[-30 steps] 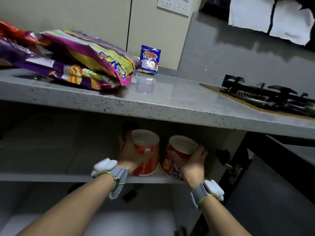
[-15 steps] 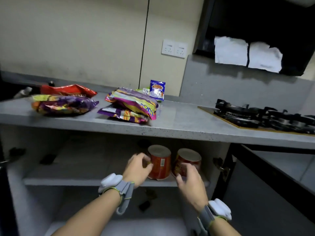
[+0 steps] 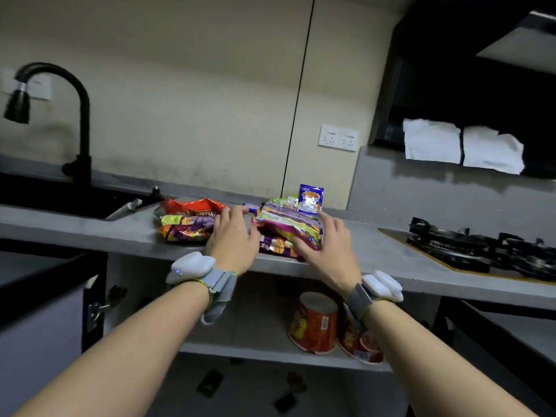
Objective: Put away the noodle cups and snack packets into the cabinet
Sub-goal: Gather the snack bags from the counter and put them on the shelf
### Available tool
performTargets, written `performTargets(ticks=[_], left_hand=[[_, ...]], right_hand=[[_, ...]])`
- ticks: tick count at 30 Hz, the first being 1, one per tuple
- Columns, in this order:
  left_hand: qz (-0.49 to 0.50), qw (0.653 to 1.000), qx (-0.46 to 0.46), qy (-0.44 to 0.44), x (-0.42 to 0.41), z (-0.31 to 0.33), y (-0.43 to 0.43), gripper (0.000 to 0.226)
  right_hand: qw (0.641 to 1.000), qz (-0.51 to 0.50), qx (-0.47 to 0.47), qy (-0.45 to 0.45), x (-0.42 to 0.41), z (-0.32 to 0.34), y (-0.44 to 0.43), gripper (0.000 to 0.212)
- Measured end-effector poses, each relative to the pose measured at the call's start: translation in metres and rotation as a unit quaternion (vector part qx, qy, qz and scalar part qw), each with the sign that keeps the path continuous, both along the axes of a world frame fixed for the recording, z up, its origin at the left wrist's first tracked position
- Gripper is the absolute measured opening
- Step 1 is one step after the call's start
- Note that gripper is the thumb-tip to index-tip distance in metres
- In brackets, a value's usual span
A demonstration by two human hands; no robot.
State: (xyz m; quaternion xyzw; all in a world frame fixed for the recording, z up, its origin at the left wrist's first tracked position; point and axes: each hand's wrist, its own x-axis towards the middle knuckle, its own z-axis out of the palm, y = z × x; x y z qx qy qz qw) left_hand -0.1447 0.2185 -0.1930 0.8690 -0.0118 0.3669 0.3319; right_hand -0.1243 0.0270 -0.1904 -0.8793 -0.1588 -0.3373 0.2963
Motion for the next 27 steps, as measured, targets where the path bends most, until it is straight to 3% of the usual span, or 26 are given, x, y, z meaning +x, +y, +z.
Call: performTargets(ticks=[2, 6, 11, 14, 16, 20, 23, 27], left_hand=[[0.003, 0.994, 0.046, 0.097, 0.013, 0.007, 0.005, 0.045], [0.021, 0.981, 0.093, 0.168, 0.033, 0.014, -0.015, 0.048], [0.035, 0.960, -0.102, 0.257, 0.056, 0.023, -0.043, 0.068], [0.015, 0.957, -0.182, 0.225, 0.064, 0.025, -0.047, 0.051], [0.009, 0.947, -0.246, 0.205, 0.064, 0.023, -0.048, 0.053], [-0.087, 0.892, -0.412, 0.165, 0.053, 0.024, -0.051, 0.037], [-0.119, 0.889, -0.426, 0.120, 0.028, 0.025, -0.051, 0.024], [-0.156, 0.884, -0.430, 0.100, -0.027, 0.018, -0.046, 0.043]], right_hand=[[0.999, 0.008, -0.030, 0.014, 0.023, 0.005, 0.015, 0.087], [0.995, 0.025, -0.047, 0.085, 0.061, 0.001, 0.015, 0.082], [0.998, 0.021, 0.005, 0.061, 0.071, -0.009, -0.015, 0.046], [0.998, 0.006, 0.046, 0.033, 0.069, -0.013, -0.024, 0.032], [0.997, 0.009, 0.069, 0.015, 0.063, -0.015, -0.025, 0.029], [0.993, 0.004, 0.114, -0.022, 0.046, -0.018, -0.027, 0.025], [0.992, 0.005, 0.122, -0.036, 0.020, -0.018, -0.033, 0.023], [0.989, -0.012, 0.133, -0.068, -0.031, -0.019, -0.046, 0.022]])
